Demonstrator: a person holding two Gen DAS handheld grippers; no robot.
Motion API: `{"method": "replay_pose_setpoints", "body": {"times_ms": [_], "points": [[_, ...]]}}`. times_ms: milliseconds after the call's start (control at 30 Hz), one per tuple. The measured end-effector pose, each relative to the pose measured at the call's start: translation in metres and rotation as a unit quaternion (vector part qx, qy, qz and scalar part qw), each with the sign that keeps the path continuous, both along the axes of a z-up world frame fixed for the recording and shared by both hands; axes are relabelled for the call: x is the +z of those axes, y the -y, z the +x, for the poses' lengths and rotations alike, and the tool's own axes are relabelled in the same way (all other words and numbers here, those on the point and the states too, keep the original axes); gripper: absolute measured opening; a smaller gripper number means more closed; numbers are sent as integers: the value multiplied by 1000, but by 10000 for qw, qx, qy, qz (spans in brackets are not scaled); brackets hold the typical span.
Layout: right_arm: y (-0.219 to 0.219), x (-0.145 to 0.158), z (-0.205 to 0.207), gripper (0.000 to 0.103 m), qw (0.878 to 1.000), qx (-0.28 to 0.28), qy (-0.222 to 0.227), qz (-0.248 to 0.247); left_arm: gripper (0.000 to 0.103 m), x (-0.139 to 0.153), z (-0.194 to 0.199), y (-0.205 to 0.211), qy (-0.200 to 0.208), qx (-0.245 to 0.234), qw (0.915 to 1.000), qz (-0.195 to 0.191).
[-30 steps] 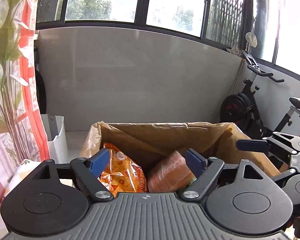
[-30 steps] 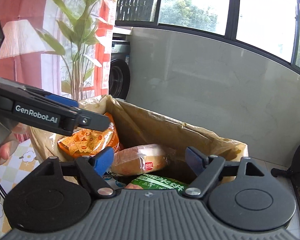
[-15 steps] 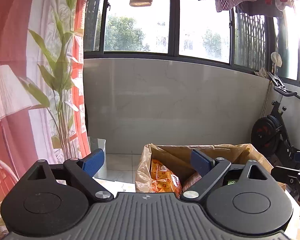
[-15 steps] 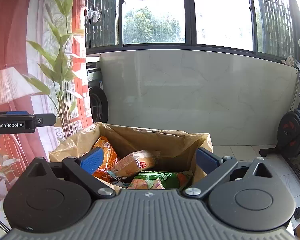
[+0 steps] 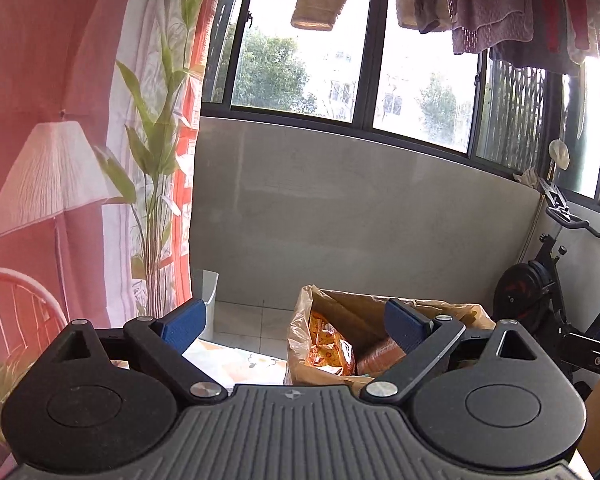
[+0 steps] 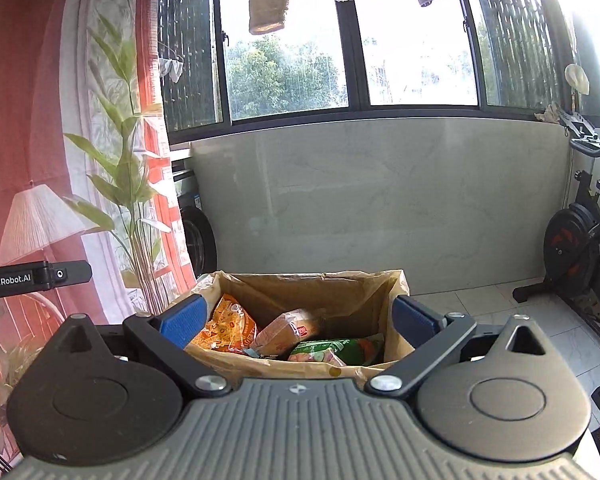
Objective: Organize snacks
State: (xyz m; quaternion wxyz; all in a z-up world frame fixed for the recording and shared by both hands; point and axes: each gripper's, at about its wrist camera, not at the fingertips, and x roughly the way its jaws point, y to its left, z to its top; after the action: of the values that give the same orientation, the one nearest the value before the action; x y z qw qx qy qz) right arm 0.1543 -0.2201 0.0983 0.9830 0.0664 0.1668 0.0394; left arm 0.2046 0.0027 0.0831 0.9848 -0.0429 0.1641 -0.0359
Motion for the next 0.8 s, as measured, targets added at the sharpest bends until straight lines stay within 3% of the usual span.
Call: {"method": "replay_pose_setpoints", "body": {"times_ms": [333,800], "points": [[-9,5,-16,101,10000,-42,60,15,93,12,-27,11,237,165,9981,544],[-12,3,-28,101,10000,-28,59,59,93,14,-45,18,242,234,9970,693]]}}
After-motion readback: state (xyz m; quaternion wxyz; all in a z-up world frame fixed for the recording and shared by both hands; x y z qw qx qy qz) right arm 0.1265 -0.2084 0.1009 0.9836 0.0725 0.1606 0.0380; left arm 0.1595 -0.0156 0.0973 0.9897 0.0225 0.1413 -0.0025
